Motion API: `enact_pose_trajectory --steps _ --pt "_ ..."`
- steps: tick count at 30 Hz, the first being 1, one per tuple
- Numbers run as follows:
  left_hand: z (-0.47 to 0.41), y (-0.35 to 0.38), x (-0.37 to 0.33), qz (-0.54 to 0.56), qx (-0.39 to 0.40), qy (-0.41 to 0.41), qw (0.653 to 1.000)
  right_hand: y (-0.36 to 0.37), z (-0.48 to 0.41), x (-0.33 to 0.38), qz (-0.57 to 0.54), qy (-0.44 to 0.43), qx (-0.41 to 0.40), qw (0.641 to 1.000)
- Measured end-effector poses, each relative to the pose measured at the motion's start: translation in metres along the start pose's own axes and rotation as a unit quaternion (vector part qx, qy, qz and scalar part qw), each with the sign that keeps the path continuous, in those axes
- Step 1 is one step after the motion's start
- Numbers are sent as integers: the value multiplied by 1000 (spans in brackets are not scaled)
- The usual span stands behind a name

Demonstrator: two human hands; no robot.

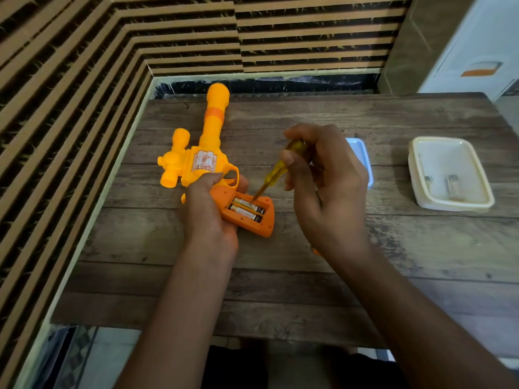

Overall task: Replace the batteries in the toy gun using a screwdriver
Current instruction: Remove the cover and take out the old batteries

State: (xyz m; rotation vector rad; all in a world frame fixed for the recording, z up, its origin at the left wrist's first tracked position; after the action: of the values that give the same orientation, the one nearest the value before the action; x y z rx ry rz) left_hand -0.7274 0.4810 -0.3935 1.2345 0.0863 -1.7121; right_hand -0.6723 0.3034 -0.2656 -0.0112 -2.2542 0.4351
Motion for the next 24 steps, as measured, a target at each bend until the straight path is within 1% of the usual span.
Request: enact_pose_trajectory --steps 4,10,16,18,21,24 --pt "0 2 1 -14 10 3 1000 8 4 -4 -10 18 -7 1000" --pt "-1 2 1 -13 14 14 1000 11 4 -4 -11 20 -5 1000" --pt "0 -2 3 -9 2 -3 1000 24 4 -11 -59 62 57 995" --pt "0 -3 4 -5 -3 1 1000 24 4 -8 -49 50 58 996" --pt "-1 -4 0 -6 -8 25 1000 23 4 4 -10 -2 49 999" --pt "1 -3 0 -13 -12 25 1000 26 4 12 4 -34 51 998"
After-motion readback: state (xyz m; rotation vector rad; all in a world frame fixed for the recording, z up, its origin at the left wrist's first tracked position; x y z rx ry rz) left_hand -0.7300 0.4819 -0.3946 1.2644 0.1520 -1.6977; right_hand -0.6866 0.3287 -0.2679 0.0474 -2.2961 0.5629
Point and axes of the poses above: each hand's wrist, its own z-axis away from the middle knuckle, its own y-axis out of the palm, x = y × z, the point moved 10 cm from there along -z, towards the middle knuckle, and after that the axes turned 4 degrees about x, right-handed, at the moved point
